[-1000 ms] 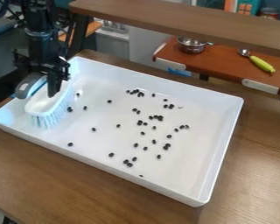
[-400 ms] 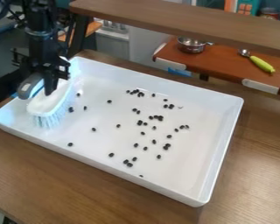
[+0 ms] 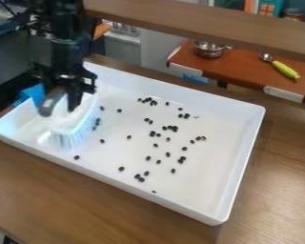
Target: Sweep into pile
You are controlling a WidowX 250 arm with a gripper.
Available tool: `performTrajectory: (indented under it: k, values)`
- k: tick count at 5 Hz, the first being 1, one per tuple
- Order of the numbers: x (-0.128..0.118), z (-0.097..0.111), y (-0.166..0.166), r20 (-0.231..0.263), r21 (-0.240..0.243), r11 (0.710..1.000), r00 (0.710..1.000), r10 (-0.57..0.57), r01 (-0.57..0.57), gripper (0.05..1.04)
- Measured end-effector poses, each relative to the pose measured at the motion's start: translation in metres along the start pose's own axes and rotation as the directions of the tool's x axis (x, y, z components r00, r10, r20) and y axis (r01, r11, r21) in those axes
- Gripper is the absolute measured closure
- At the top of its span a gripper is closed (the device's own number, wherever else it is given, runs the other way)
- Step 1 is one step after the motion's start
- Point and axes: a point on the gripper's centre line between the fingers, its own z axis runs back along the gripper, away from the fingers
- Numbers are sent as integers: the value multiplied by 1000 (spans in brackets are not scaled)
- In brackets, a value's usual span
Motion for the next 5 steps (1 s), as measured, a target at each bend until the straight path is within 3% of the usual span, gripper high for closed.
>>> performTrajectory:
  k: [3,4,5]
  values:
    - [-15,6,-83,-53,-59,998,998,-29,26,589]
    - [-24,9,-126,-65,-78,995,996,-60,55,588]
    - [-28,11,-146,-62,-84,995,996,-68,63,588]
